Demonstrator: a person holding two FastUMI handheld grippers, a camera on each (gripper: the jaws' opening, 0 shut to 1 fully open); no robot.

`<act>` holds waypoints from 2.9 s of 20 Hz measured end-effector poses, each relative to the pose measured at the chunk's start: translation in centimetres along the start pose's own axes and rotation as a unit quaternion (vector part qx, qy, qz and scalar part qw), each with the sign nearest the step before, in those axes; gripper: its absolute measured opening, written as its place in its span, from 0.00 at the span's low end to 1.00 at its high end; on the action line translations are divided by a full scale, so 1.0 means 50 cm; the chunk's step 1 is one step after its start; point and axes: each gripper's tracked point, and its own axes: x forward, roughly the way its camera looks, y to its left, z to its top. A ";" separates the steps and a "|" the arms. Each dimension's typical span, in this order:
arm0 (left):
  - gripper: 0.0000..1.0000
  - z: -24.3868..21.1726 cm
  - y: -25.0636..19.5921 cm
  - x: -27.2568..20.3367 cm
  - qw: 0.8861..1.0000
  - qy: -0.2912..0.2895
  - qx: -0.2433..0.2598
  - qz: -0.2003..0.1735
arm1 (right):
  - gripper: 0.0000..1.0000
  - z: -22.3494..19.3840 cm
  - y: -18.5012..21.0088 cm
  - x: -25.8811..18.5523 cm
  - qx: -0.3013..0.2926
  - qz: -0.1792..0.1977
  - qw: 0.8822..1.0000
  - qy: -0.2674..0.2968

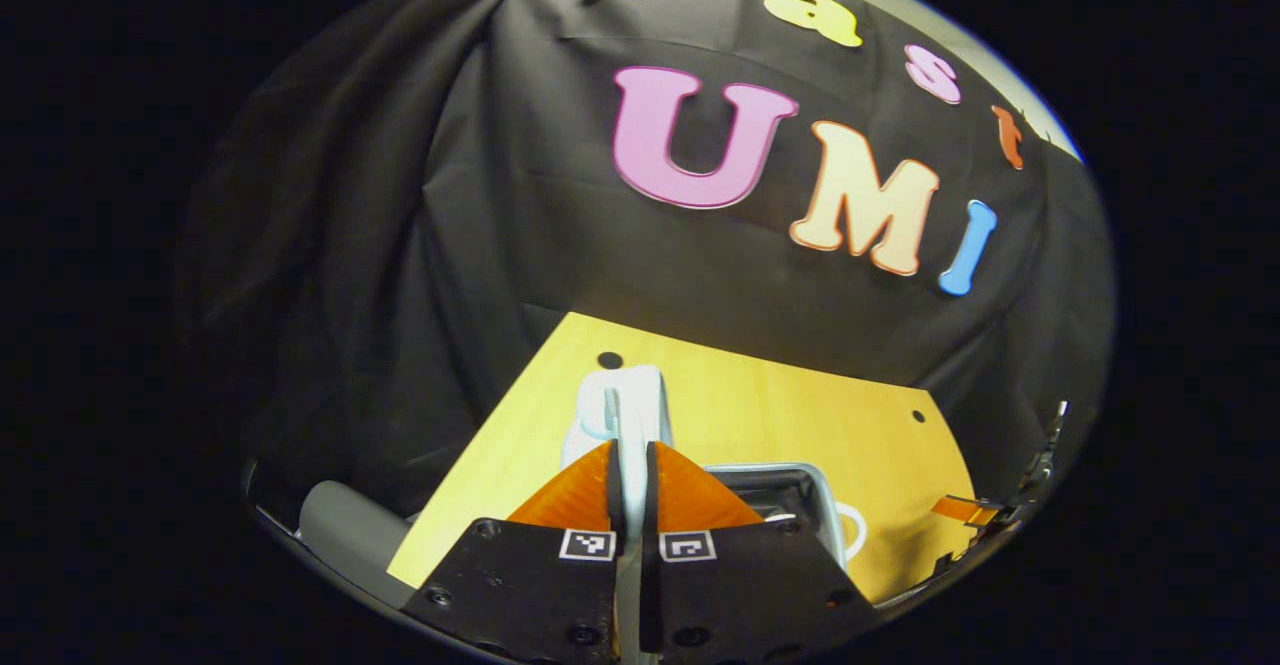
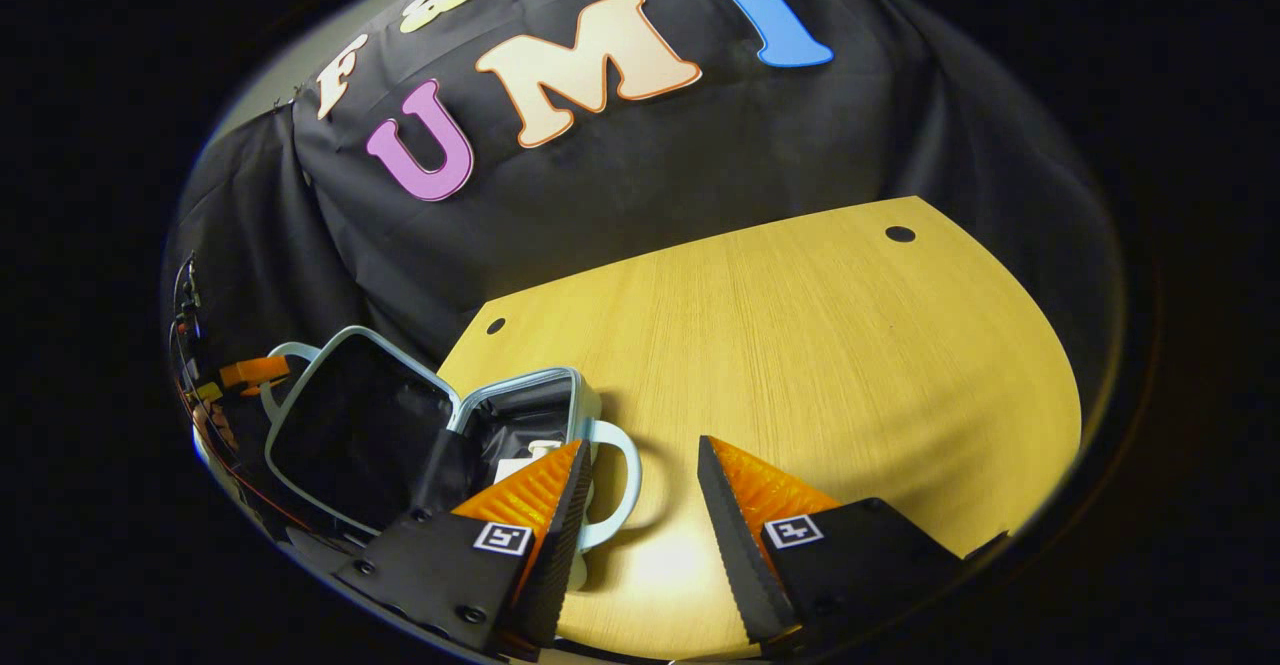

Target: First open the suitcase, pack the skin care products into it, and then close the suitcase.

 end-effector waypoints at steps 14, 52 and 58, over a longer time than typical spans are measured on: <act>0.02 -0.055 -0.359 0.050 0.983 0.034 -0.006 -0.180 | 0.69 0.037 -0.104 -0.060 0.021 -0.034 0.999 -0.027; 0.97 -0.408 -0.679 0.155 0.979 0.060 0.081 -0.176 | 0.69 0.086 -0.203 -0.136 0.035 -0.064 0.995 -0.065; 0.95 -0.113 -0.674 0.064 0.975 -0.144 0.059 -0.157 | 0.69 0.160 -0.155 -0.164 0.027 -0.042 0.992 -0.115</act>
